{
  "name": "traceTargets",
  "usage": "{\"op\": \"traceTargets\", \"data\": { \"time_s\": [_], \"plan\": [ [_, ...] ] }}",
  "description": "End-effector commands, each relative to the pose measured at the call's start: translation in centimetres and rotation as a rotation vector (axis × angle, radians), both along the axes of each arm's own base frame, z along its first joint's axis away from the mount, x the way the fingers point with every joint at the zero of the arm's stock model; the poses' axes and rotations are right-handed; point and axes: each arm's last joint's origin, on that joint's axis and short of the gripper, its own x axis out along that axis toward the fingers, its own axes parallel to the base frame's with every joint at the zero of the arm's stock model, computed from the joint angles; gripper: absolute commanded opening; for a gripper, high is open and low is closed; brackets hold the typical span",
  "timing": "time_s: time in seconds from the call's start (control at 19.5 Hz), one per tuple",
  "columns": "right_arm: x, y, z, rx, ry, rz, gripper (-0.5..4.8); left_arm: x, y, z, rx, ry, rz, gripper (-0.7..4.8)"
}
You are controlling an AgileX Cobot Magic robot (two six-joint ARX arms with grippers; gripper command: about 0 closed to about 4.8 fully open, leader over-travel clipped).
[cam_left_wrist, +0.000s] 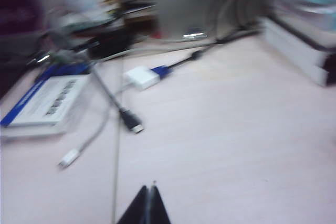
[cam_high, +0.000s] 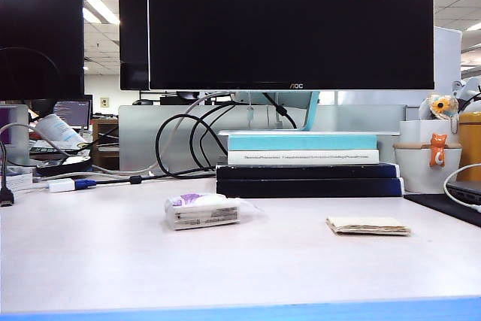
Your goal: Pick up a packet of tissues from the table with the left hand, then take a tissue from it with the right hand.
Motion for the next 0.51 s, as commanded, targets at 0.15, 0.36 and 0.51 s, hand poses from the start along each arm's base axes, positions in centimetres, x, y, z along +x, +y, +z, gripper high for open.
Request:
{"op": "traceTargets", "data": {
  "time_s": [0.15,0.36,0.51],
  "plan": [
    [0.02,0.01,-0.21,0.010,-0.006,0.001,0.13,0.00,-0.25,0.80,0.040,-0.084,-0.088,-0.01],
    [0.02,0.01,-0.21,0.010,-0.006,0.000,0.13,0.00,-0.25,0.74,0.039,-0.079,-0.088,-0.01],
    [0.02,0.01,-0.21,0.010,-0.006,0.000,0.13,0.00,-0.25,0.75,0.039,-0.079,-0.088,-0.01]
  ]
}}
